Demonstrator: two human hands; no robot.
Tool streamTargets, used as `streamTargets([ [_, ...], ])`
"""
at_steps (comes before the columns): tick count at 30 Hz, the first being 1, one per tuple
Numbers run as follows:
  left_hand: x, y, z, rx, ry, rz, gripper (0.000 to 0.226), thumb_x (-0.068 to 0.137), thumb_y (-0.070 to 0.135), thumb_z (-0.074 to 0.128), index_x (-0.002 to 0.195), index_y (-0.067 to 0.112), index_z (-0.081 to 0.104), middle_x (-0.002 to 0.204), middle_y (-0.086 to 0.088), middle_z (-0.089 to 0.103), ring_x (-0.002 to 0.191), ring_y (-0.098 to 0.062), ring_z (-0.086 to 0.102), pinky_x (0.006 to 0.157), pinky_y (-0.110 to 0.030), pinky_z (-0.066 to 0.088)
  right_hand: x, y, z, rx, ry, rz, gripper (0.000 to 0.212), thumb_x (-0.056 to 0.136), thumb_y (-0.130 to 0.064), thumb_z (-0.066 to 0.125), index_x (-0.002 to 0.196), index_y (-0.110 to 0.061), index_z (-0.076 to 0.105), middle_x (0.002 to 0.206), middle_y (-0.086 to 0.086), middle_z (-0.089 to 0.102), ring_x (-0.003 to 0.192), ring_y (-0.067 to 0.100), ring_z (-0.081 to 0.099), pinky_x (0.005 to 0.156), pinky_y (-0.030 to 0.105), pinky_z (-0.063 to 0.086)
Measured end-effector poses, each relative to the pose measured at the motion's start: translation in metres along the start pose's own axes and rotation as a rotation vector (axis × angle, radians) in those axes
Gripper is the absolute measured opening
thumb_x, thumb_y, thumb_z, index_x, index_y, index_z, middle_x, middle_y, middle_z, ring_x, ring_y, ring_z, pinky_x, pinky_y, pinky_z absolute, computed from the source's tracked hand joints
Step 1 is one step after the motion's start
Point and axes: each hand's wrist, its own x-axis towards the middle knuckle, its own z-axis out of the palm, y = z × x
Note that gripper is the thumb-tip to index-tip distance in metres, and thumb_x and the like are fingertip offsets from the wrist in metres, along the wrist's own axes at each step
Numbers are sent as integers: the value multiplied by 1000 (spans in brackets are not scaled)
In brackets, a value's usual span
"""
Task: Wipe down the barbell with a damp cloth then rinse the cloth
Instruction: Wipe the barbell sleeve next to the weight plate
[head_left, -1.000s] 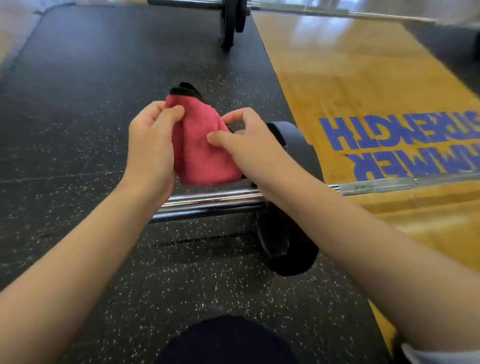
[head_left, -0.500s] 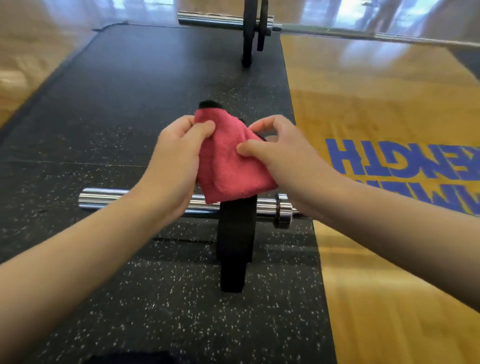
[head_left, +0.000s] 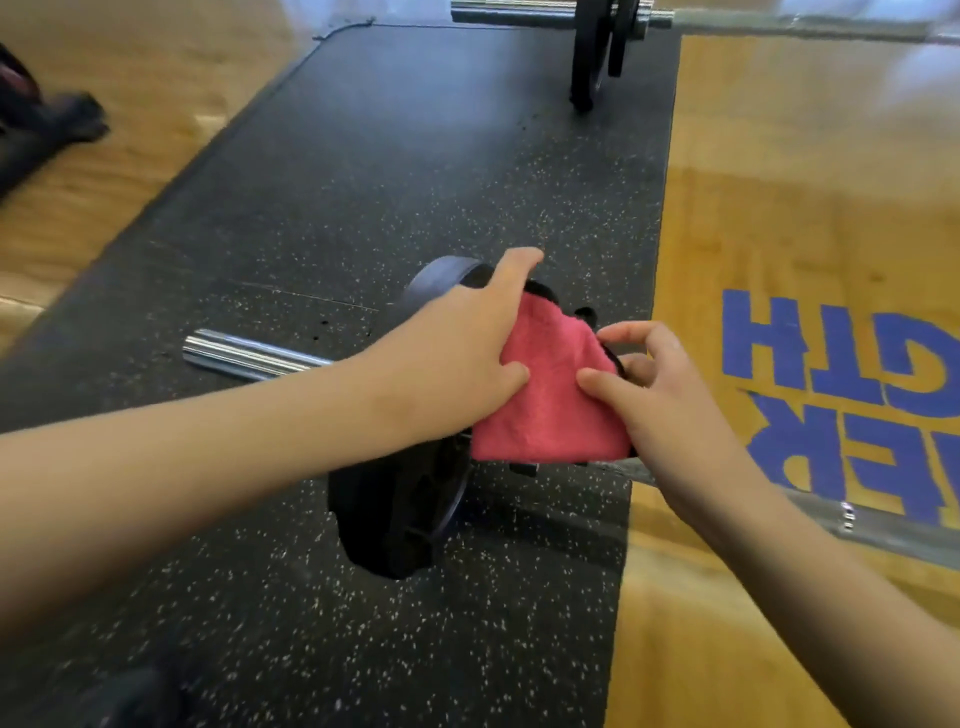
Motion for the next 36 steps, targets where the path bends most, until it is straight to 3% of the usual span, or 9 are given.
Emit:
streamTargets([
  [4,-11,1,29,-400,-11,-126,68,88,10,58,140,39,27,64,3,56,48,-6,49,53,-28,46,12,9,1,-162,-72,-91,25,87,-16,64,102,-34,53,96,2,64,86,23,63,75,51,53],
  [8,-36,20,76,-742,168,-275,63,94,6,53,133,47,27,87,8,56,66,0,53,61,-12,43,29,19,-3,-426,-196,-178,24,88,-19,62,102,-37,55,95,-13,62,89,10,60,81,43,51],
  [13,-49,26,116,-1207,456,-463,57,96,8,52,129,47,29,127,3,53,107,-10,61,89,-36,54,43,25,10,-559,-286,-347,23,86,-16,65,99,-35,59,92,-21,62,87,-4,57,79,17,43],
  [18,-58,35,129,-1558,561,-630,35,97,7,49,120,33,45,119,-2,59,97,-5,66,74,-24,57,45,27,23,-671,-286,-451,26,85,-18,63,105,-34,62,106,-16,67,105,5,61,94,38,48],
  [22,-55,29,138,-1855,644,-767,41,97,3,49,122,36,45,124,-1,55,101,-13,65,78,-33,59,57,24,32,-852,-212,-451,27,85,-22,64,110,-34,61,109,-13,65,105,11,60,90,39,48],
  [26,-56,28,143,-1991,648,-899,41,96,-1,47,123,30,42,123,-7,52,108,-20,59,82,-39,56,52,33,39,-1309,-32,-580,28,87,-29,62,113,-23,62,113,1,59,110,27,50,95,40,34],
  [30,-57,16,143,-2177,635,-1047,33,96,1,48,123,17,41,118,-16,55,109,-29,58,81,-47,53,20,50,52,-1265,166,-718,41,75,-19,66,113,-9,60,114,7,59,110,29,49,92,34,33],
  [34,-55,0,152,-2137,368,-1012,21,96,9,52,113,8,64,113,-11,69,107,-22,64,90,-40,52,2,70,64,-1293,160,-792,29,75,-13,66,102,-3,61,113,15,59,108,31,44,91,36,35],
  [36,-53,-4,154,-2107,354,-979,17,95,9,53,104,9,68,107,-11,72,102,-20,67,92,-37,52,0,79,63,-1328,108,-800,29,82,-18,60,106,-3,64,117,15,60,113,32,46,96,38,35],
])
